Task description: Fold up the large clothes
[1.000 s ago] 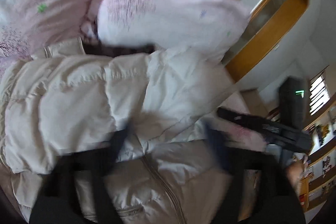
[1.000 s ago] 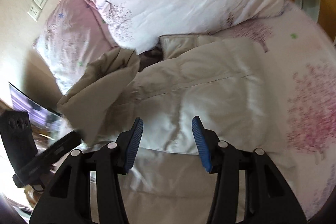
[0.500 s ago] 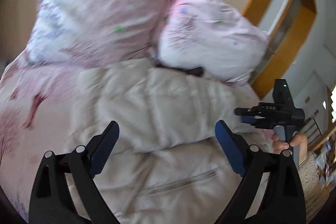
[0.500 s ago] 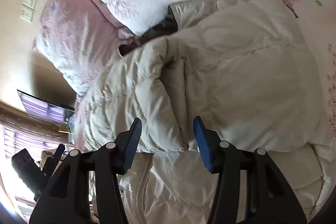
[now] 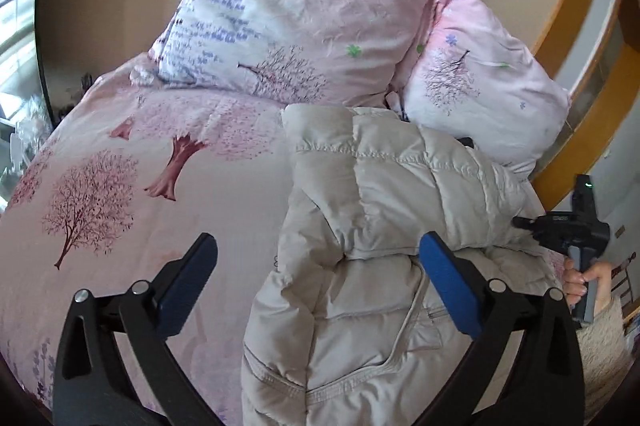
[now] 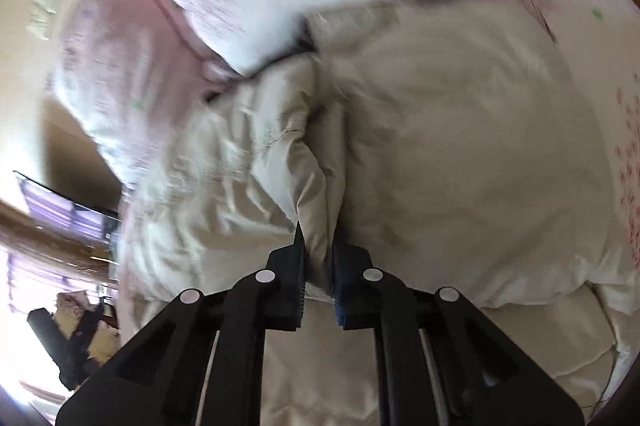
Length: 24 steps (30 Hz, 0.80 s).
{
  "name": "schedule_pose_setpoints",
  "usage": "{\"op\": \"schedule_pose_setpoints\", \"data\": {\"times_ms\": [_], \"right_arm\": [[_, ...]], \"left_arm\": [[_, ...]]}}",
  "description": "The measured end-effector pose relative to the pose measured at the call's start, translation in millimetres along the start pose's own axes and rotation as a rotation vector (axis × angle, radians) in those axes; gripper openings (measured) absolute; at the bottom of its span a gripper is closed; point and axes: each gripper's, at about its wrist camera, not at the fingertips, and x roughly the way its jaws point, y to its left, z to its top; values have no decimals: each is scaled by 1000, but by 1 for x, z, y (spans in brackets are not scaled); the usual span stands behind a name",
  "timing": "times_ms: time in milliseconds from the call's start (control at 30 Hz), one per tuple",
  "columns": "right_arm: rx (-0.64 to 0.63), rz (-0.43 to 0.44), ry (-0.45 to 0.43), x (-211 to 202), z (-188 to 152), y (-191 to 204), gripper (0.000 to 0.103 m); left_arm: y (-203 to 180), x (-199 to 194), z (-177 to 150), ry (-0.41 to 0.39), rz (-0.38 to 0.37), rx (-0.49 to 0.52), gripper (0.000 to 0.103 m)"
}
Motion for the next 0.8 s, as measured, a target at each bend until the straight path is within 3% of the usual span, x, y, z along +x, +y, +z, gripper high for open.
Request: {"op": "schedule_pose_setpoints", "data": {"times_ms": [67, 167, 233, 300, 433, 567, 633, 800], "right_arm": [[9, -5, 14, 1, 1, -1, 16], [-6, -7, -5, -21, 0, 2, 29], [-32, -13, -40, -39, -3, 3, 48], [-53, -34, -93, -67, -15, -5, 81], [-54, -102, -179, -120, -42, -31, 102], [-57, -213, -236, -162, -76, -68, 102], [-38, -147, -307, -182, -100, -93, 102], [60, -88, -169, -176, -127, -133, 102]], "left_arm": [[-4, -1, -4, -2, 26, 41, 101], [-6, 2, -12, 47, 45, 79, 101], [-1, 6, -16, 102, 80, 63, 101], [6, 12, -20, 155, 110, 43, 101], [14, 11, -35, 201, 141, 59, 101], [22, -1, -52, 210, 72, 61, 101], [27, -5, -59, 214, 37, 53, 101], [35, -13, -79, 271, -25, 29, 101]]}}
